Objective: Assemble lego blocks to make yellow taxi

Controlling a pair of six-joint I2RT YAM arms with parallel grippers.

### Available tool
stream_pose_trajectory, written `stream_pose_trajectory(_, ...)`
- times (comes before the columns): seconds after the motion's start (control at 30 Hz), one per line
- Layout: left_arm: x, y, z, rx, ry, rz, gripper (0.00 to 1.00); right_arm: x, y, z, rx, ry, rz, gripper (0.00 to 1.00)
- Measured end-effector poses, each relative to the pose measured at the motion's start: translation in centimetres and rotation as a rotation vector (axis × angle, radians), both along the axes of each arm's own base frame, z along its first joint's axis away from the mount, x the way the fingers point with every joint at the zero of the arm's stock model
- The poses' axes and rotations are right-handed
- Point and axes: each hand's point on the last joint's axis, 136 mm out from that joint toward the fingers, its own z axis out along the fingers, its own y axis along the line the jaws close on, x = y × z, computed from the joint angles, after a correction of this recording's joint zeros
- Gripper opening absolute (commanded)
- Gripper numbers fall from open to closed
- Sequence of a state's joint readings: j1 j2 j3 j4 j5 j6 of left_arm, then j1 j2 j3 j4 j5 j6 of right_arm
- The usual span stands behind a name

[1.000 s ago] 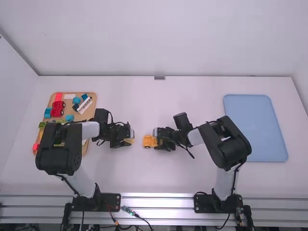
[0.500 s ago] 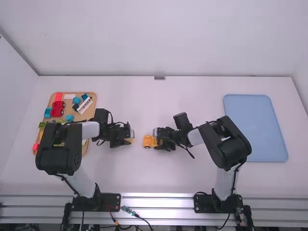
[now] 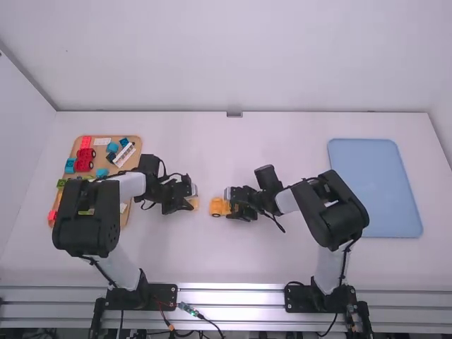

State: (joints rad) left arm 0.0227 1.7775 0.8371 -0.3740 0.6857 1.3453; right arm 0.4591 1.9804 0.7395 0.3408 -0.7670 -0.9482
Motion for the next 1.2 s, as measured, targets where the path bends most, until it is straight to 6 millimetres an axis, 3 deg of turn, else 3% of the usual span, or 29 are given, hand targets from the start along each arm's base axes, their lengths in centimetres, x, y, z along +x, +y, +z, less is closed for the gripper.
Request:
stream_pose_trajectory(0.37, 0.5, -3.2, 1.2, -0.008, -0.022, -0.069, 0.02, 0.1, 0.0, 0.0, 0.002, -0.008, 0.003, 0.60)
stream_pose_trajectory(0.67, 0.2, -5.7, 4.0, -0.029, -0.213, -0.089, 0.02, 0.5, 0.0, 0.1, -0.001, -0.032, -0.003, 0.60)
stream_pose_trajectory(0.9, -1.3, -6.1, 3.1, -0.053, -0.215, -0.096, 0.02, 0.4, 0.1, 0.1, 0.001, -0.034, 0.003, 0.63)
stream_pose_trajectory(1.2, -1.7, -6.6, 3.5, -0.094, -0.207, -0.108, 0.02, 0.1, 0.1, 0.2, 0.010, -0.046, 0.031, 0.63)
